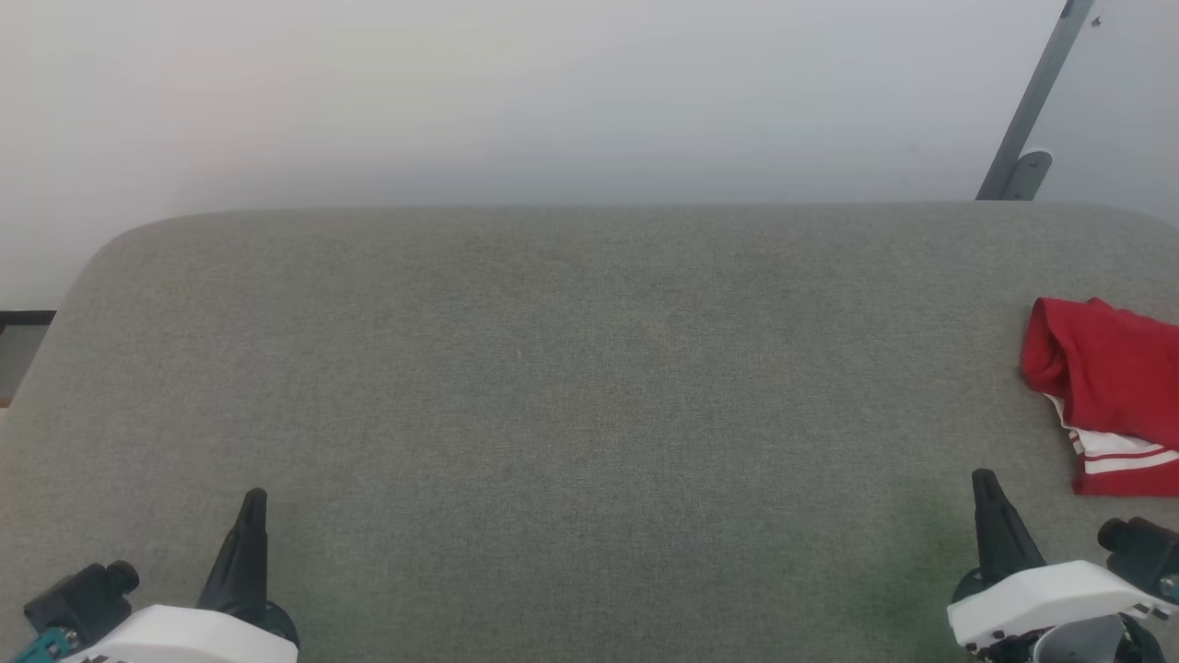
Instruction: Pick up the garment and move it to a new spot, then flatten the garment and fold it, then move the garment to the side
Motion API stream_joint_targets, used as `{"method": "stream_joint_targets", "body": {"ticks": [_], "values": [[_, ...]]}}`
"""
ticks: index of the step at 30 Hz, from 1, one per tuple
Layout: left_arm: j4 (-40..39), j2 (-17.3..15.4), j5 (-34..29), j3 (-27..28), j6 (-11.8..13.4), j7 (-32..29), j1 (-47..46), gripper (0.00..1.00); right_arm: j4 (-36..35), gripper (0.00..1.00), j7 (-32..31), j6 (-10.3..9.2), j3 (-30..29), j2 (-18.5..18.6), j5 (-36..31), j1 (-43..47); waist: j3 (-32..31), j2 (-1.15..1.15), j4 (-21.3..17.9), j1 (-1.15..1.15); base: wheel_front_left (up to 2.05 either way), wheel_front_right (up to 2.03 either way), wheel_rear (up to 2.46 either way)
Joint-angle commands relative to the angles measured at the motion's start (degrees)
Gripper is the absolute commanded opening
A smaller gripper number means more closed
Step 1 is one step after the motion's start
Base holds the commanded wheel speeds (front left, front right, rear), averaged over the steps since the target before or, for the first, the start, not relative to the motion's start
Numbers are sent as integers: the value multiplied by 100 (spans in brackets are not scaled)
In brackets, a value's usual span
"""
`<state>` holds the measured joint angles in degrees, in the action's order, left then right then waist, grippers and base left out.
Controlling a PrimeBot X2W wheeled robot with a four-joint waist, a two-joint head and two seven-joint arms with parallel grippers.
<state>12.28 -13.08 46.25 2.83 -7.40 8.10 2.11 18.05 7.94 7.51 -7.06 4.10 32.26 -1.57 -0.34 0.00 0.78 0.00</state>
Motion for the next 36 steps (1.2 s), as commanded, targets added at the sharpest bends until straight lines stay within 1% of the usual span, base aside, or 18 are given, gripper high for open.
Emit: {"method": "stream_joint_targets", "body": {"ticks": [1, 2, 16, 32, 36], "values": [[-53, -19, 183, 60, -3, -54, -167, 0, -121, 0, -50, 0, 6, 8, 243, -177, 1, 0, -1, 0, 0, 0, 0], [-47, 13, 327, 71, -4, -100, -194, 0, -131, 0, -94, 0, 8, 4, 425, -186, 2, 0, -3, 0, 0, 0, 0], [-5, 220, 1213, 137, -6, -386, -336, 0, -194, 0, -376, 0, 19, -22, 1585, -255, 9, 0, -14, 0, 0, 0, 0], [39, 427, 2102, 203, -8, -670, -480, 0, -258, 0, -660, 0, 27, -49, 2724, -317, 17, 0, -26, 0, 0, 0, 0], [46, 461, 2239, 215, -8, -720, -506, 0, -267, 0, -705, 0, 29, -53, 2922, -326, 19, 0, -29, 0, 0, 0, 0]]}}
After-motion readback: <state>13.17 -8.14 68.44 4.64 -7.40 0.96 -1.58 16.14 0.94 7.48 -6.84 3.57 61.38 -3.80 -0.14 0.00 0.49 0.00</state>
